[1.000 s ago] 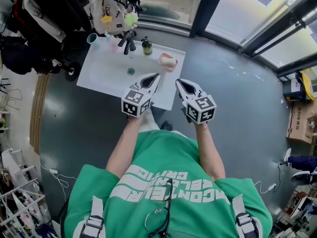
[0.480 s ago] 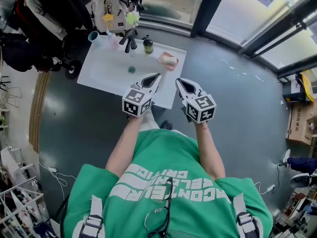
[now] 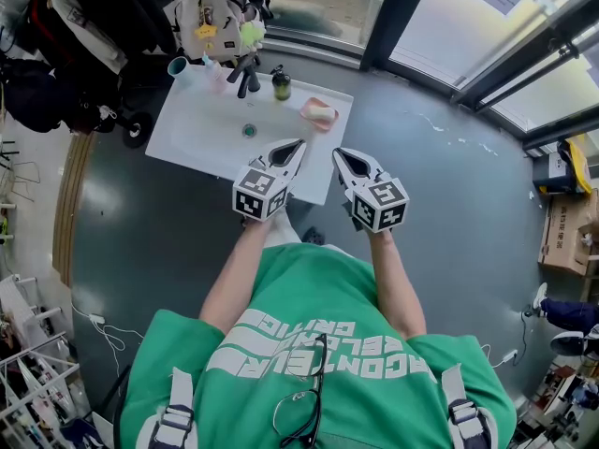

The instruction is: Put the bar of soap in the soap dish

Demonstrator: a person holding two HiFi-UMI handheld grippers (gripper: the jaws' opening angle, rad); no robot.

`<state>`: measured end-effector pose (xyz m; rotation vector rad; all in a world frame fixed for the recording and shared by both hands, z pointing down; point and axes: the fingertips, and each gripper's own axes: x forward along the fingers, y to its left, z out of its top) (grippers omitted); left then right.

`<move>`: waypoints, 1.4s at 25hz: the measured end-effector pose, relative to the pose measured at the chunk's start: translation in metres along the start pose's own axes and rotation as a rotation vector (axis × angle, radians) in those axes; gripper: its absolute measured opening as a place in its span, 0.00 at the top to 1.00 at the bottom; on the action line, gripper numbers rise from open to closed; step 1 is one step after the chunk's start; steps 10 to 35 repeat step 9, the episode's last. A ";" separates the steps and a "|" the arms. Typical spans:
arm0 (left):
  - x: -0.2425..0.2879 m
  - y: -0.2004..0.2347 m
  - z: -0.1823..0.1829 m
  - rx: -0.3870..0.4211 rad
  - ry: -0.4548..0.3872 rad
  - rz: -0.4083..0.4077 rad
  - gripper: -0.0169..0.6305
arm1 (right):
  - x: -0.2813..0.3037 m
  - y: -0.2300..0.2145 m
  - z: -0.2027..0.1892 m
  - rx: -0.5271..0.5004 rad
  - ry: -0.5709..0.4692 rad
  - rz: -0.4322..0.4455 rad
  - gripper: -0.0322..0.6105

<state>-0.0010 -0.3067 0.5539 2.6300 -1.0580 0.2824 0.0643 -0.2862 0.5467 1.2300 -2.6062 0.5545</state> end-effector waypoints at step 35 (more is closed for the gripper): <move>-0.001 0.000 -0.001 -0.004 0.002 -0.003 0.96 | 0.000 0.001 -0.001 0.002 0.004 -0.001 0.93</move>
